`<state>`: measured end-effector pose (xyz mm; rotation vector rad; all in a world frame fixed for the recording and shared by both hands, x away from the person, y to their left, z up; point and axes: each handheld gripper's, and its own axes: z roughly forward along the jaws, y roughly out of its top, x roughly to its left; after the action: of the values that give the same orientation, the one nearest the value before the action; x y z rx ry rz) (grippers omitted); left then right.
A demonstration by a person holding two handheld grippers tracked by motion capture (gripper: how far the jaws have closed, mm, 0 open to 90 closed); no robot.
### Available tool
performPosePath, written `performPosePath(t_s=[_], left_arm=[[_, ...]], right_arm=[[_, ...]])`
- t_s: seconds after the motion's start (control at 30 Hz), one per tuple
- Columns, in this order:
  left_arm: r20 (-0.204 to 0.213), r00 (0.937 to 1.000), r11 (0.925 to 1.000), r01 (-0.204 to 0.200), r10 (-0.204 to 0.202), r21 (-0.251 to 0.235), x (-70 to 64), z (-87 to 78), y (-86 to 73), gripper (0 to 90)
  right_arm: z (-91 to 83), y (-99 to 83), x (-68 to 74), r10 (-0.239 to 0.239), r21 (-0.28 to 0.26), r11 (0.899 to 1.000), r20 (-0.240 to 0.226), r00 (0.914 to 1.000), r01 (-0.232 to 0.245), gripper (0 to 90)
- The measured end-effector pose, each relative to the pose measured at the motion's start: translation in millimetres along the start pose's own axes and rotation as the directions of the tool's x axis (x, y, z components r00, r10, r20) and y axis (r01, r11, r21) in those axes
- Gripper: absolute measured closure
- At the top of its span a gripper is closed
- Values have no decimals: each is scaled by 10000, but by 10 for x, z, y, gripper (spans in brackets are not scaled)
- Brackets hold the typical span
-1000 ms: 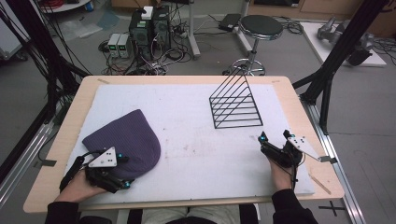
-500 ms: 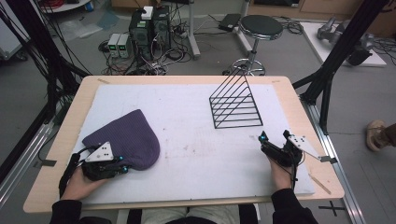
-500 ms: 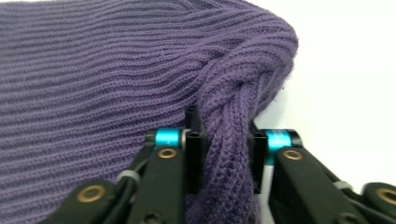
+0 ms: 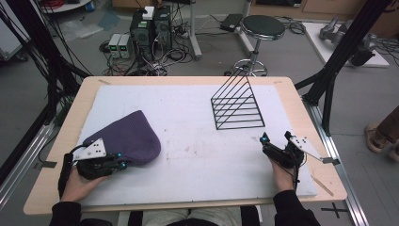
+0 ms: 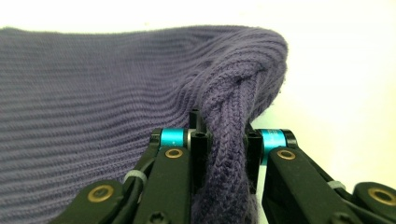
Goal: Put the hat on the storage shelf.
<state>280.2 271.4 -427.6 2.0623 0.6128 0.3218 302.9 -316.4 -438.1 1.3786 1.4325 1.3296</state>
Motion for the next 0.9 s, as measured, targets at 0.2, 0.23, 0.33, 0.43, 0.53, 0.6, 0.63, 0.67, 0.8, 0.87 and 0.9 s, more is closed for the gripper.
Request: performPosePath(t_s=[0.2,0.23,0.33,0.43,0.53,0.6,0.63,0.67,0.8,0.87,0.9], left_arm=[[88,9998,9991,-149,152,-400,-6,-22,157,794],[111,9998,9984,-135,141,-557,1,-26,194,794],[45,10000,9963,-61,65,-860,20,-44,289,796],[-35,10000,9931,-84,80,-1170,24,-77,399,798],[-16,9997,9882,-238,239,-1512,18,-115,520,801],[-6,9994,9823,-338,342,-1840,10,-150,623,801],[24,9992,9793,-382,395,-1987,12,-169,668,802],[80,9992,9763,-371,397,-2133,12,-177,699,802],[201,9990,9520,-307,387,-3045,36,-232,845,803],[294,9991,9333,-180,306,-3586,49,-254,894,803],[338,9991,9216,-96,246,-3880,54,-263,918,803]], right_arm=[[6,0,2,-3,-10,10000,-26,10000,3,75],[8,0,2,-35,-35,10000,-38,10000,35,76],[9,1,14,-42,-33,10000,-97,9999,42,75],[13,3,17,-96,-79,9999,-123,9999,95,75],[16,3,19,-89,-62,9999,-154,9998,88,75],[17,3,22,-58,-56,10000,-174,9998,57,75],[18,3,27,1,1,10000,-189,9998,-1,75],[18,3,27,1,1,10000,-189,9998,-1,75],[19,4,27,-49,-7,10000,-227,9997,49,76],[20,4,26,-59,-16,10000,-233,9997,59,75],[20,4,26,-59,-16,10000,-233,9997,59,75]])
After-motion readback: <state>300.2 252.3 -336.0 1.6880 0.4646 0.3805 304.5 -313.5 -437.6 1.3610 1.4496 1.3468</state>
